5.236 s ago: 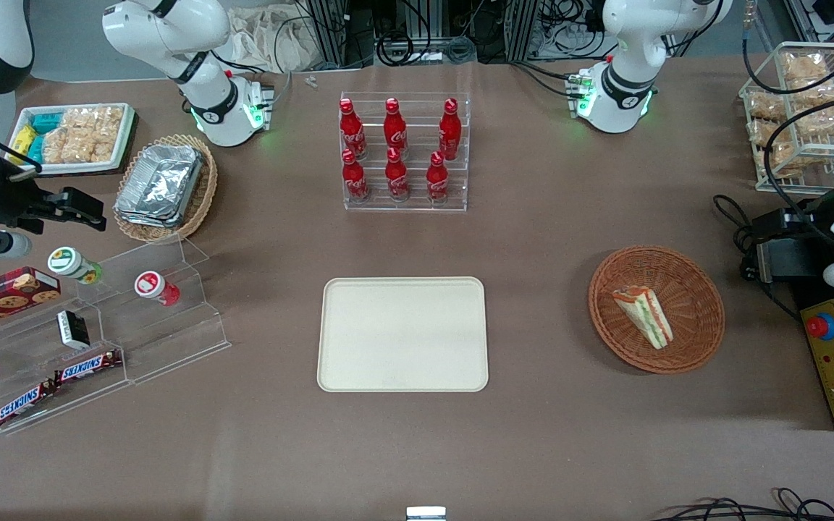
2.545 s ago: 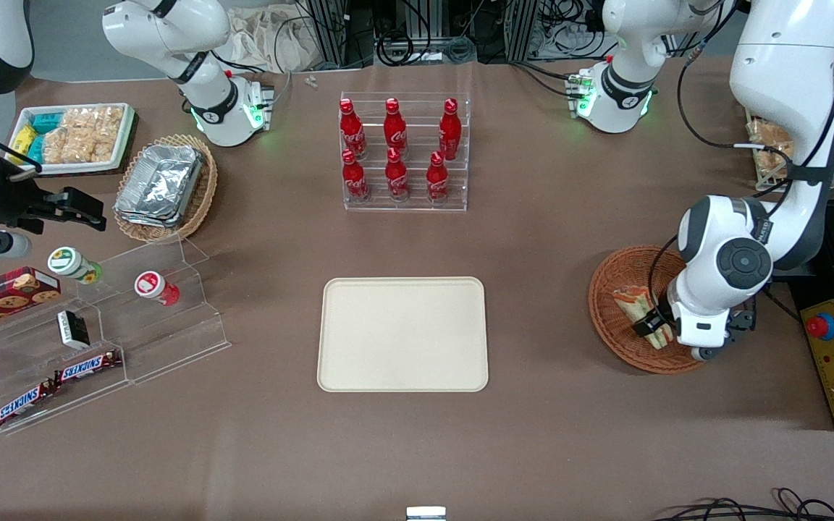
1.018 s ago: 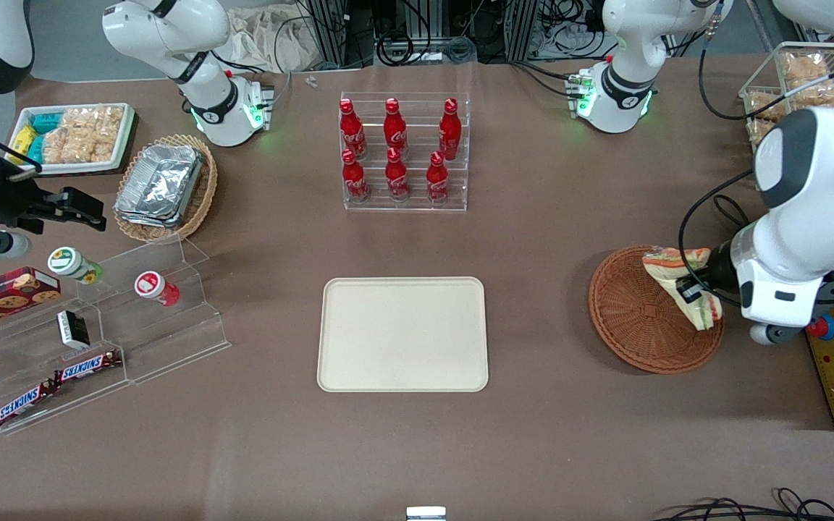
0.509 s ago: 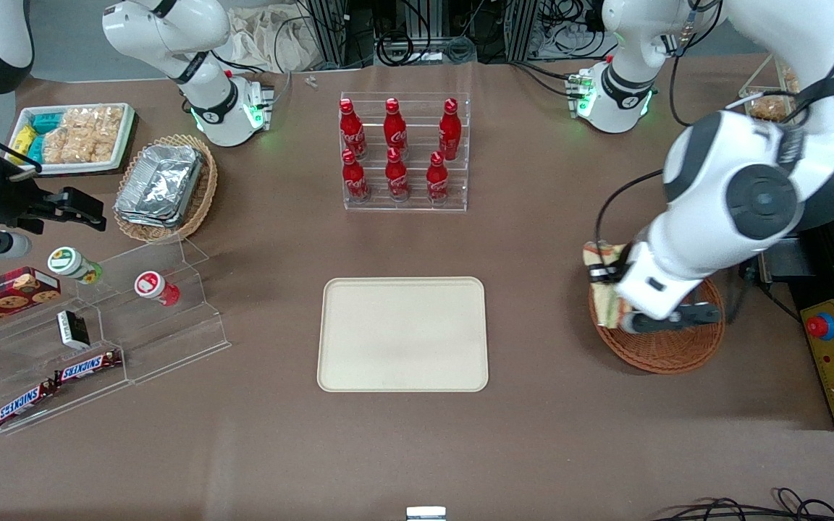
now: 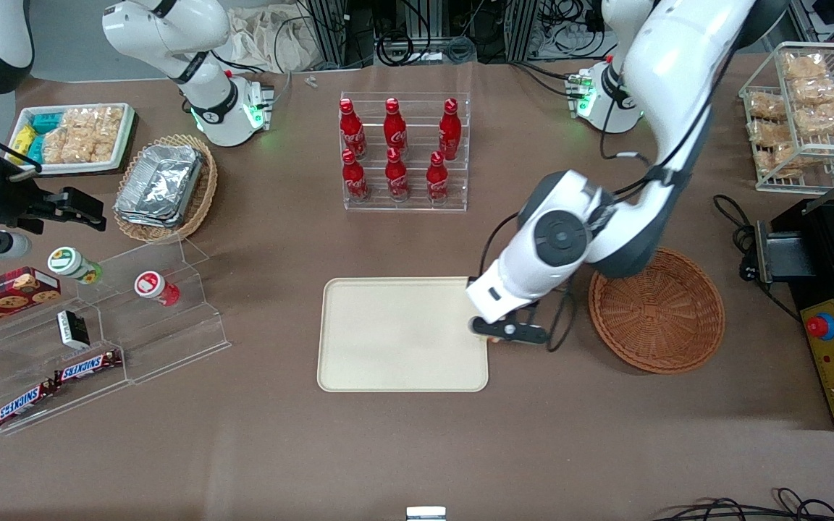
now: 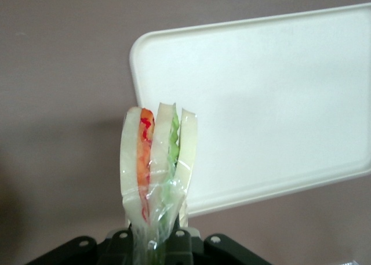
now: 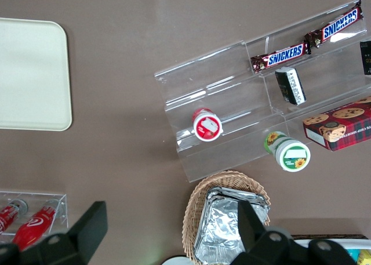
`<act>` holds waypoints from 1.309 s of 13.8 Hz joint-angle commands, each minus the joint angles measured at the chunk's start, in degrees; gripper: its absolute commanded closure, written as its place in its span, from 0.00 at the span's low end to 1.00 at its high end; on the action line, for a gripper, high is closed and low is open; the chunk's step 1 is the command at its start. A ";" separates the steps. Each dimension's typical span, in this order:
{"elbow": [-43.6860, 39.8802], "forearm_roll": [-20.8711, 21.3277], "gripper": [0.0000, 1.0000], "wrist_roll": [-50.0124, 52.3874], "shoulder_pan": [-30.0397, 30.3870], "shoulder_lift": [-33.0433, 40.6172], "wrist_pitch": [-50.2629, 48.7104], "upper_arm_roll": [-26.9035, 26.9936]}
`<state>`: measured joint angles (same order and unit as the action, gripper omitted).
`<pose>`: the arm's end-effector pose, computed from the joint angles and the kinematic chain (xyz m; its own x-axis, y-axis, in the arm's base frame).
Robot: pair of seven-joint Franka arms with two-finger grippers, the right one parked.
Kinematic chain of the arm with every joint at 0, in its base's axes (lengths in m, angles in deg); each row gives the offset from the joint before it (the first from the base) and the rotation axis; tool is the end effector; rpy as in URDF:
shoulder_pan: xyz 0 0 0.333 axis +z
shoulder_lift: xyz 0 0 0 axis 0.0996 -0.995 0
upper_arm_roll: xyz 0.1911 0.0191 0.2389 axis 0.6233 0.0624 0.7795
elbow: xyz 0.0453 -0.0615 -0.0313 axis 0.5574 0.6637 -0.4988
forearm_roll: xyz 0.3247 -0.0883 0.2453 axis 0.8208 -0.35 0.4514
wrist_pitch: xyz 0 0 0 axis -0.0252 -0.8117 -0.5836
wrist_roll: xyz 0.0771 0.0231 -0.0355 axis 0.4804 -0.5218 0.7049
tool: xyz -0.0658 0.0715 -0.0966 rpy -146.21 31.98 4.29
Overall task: Place sandwich from basket to tray
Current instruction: 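Carry the sandwich with the left gripper over to the cream tray, then lower the sandwich onto the tray and open the left gripper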
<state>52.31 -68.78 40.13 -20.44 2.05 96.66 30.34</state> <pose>0.6123 -0.4051 0.2774 0.9869 -0.1615 0.0017 -0.1598 -0.9749 0.1549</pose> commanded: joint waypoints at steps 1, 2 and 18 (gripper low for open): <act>-4.92 3.17 1.00 3.06 -2.41 -6.14 2.90 0.82; -5.88 3.96 1.00 3.42 -2.68 -7.81 2.99 1.08; -6.86 3.36 0.00 8.43 -3.03 -4.69 -4.80 2.58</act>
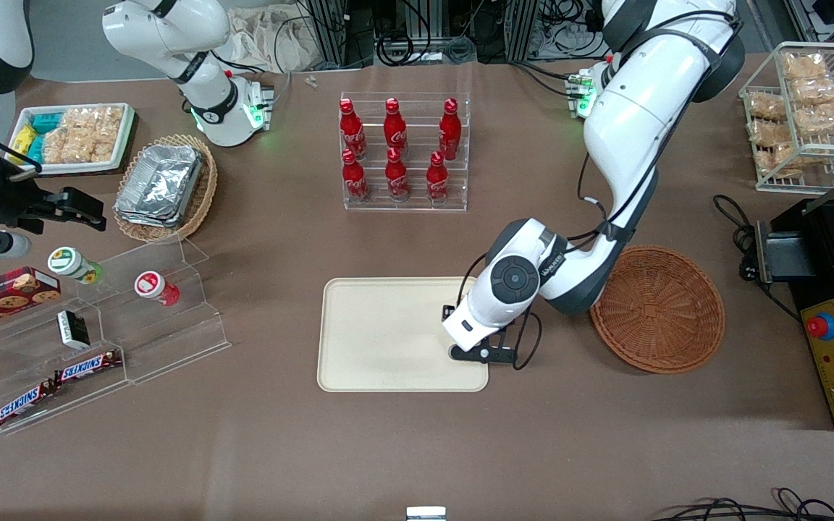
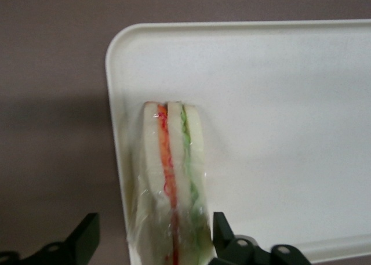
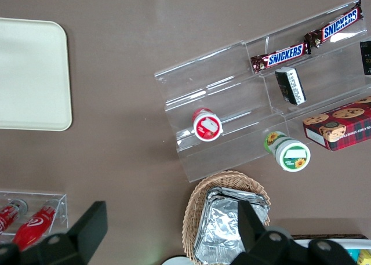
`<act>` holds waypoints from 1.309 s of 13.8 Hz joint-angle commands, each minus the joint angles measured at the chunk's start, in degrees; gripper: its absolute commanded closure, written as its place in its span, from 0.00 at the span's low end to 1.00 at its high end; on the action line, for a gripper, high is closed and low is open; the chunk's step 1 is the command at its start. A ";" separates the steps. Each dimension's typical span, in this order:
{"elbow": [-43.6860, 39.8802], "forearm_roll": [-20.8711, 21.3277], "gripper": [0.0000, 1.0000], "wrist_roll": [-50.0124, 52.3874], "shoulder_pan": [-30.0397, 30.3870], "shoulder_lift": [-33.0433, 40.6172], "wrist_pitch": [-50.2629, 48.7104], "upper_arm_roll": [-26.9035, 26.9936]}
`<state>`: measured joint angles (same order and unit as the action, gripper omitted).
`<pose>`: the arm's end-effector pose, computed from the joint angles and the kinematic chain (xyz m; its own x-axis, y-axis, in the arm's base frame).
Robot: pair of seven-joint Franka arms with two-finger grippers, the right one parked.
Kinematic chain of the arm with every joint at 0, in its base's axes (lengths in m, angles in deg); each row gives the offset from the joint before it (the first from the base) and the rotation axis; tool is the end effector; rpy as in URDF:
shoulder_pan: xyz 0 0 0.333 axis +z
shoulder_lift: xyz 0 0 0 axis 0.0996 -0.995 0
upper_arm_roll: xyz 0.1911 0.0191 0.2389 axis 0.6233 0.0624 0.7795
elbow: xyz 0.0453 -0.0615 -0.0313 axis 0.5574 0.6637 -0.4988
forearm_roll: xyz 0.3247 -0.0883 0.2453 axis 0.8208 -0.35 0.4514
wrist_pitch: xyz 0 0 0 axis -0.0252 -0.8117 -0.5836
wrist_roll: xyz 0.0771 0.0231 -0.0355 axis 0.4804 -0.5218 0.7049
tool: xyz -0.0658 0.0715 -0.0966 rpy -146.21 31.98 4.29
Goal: Place sandwich from basket to tray
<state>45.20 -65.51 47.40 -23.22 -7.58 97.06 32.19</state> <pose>0.6280 -0.4175 0.2119 0.9977 -0.0577 -0.0357 -0.0530 -0.9915 0.1192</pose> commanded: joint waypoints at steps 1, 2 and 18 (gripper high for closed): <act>0.25 -0.01 0.00 1.33 0.88 7.31 -7.23 0.64; 0.25 -0.09 0.00 1.15 1.59 10.04 -9.51 0.72; 0.33 -1.94 0.00 -27.92 29.97 32.37 -35.46 0.64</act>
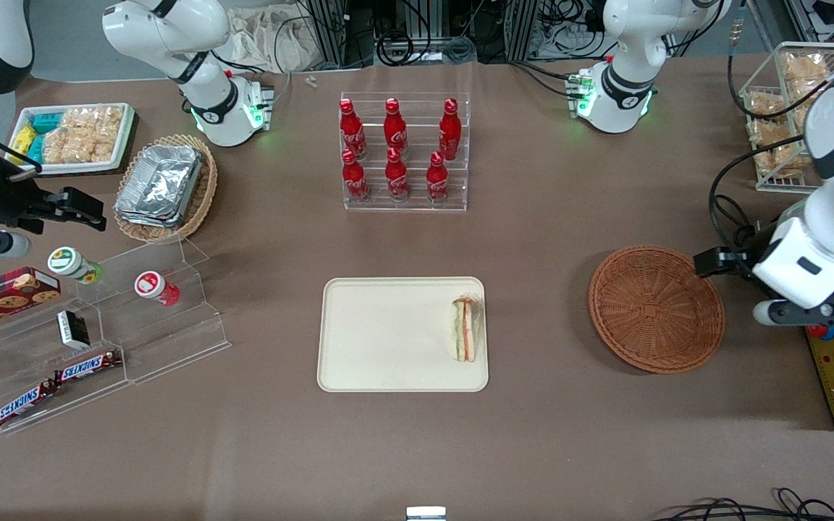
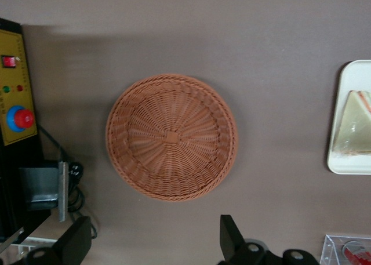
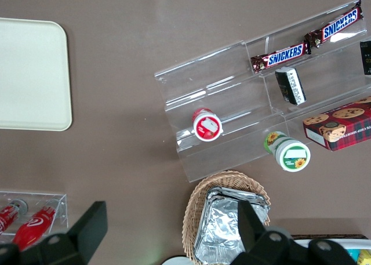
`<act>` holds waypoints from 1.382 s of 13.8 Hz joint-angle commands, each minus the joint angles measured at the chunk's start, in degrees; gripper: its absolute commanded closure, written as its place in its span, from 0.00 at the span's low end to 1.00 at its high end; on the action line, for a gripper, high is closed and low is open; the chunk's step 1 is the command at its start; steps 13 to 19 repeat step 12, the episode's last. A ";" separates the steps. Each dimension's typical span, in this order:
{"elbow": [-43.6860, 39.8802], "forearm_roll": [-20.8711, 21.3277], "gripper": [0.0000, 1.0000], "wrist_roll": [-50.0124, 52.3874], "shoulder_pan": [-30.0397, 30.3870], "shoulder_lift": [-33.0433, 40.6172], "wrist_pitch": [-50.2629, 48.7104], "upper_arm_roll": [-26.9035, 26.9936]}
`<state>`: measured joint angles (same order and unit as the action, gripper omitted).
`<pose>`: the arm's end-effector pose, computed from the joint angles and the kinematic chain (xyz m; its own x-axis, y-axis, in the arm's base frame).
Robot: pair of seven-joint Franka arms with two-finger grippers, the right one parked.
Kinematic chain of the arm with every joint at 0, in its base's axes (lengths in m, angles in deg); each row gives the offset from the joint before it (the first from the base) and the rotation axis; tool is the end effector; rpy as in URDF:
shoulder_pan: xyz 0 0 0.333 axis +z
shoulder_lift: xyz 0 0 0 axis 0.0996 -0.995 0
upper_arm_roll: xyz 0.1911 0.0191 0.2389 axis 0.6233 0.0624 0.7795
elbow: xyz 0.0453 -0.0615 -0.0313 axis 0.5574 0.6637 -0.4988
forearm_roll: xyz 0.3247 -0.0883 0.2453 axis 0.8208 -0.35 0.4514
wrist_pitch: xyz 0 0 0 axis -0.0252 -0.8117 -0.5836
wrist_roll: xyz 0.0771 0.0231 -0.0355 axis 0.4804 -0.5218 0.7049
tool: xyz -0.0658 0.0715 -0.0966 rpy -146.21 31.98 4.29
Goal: Place sandwich from basket to tray
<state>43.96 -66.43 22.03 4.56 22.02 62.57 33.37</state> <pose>0.6529 -0.0566 0.5264 0.9986 -0.0033 -0.0524 -0.0064 -0.9983 -0.0586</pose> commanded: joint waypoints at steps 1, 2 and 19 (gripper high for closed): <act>1.92 -1.46 0.00 -3.79 3.34 3.57 -1.06 -0.63; 1.93 -1.72 0.00 -4.06 3.52 4.01 -1.50 -0.54; 6.67 -5.67 0.00 -8.28 -5.78 8.32 -1.24 13.86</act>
